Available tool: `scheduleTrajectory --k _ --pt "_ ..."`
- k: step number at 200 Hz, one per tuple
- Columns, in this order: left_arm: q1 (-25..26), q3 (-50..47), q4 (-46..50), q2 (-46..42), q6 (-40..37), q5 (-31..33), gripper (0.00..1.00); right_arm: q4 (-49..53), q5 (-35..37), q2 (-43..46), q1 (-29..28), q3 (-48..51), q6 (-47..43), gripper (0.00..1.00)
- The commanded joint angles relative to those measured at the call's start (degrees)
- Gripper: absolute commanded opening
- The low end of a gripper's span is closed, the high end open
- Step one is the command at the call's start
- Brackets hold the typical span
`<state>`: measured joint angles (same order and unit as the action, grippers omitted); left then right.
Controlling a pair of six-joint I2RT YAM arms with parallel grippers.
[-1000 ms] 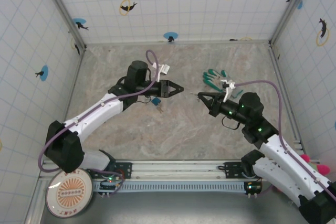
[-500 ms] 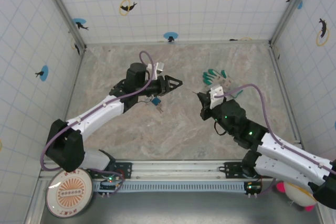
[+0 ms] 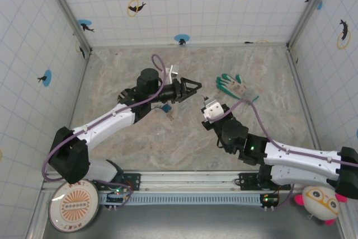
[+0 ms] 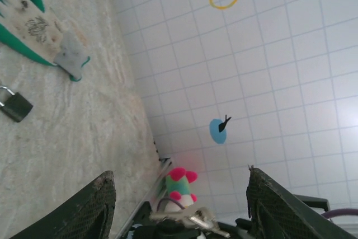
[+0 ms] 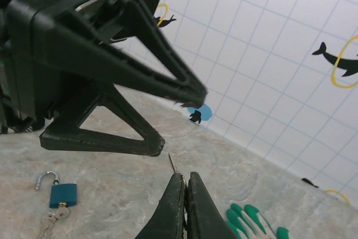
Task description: Unlock with the key
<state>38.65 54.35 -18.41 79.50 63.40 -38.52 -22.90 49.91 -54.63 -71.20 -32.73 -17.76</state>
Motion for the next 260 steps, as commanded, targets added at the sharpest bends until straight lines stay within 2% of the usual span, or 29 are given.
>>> scheduleTrajectory --k 1,77,125,149,204,240,260 --pt "0.7 0.8 -4.1 0.4 3.1 -1.4 0.63 -8.8 7.3 -1.7 -1.8 -0.8 -6.6 0.00" --pt "2.5 1.7 -7.9 1.5 6.3 -3.4 0.53 -15.9 10.5 -5.9 -2.5 -0.8 -12.0 0.00" --pt "2.7 1.7 -8.7 1.9 6.9 -4.0 0.40 -17.5 11.9 -8.4 -2.6 -0.8 -15.0 0.00" --pt "2.7 1.6 -8.9 2.3 6.9 -4.4 0.31 -17.5 12.2 -9.2 -3.1 -0.8 -16.2 0.00" --pt "2.7 1.3 -9.5 3.3 6.8 -4.8 0.00 -17.7 12.7 -9.6 -4.4 -0.3 -17.7 0.00" --pt "2.7 1.2 -9.5 3.4 6.1 -4.6 0.00 -17.7 13.2 -9.0 -5.1 0.2 -17.3 0.00" --pt "2.7 1.5 -9.0 3.2 5.2 -4.3 0.00 -17.5 13.7 -7.9 -5.2 0.4 -16.0 0.14"
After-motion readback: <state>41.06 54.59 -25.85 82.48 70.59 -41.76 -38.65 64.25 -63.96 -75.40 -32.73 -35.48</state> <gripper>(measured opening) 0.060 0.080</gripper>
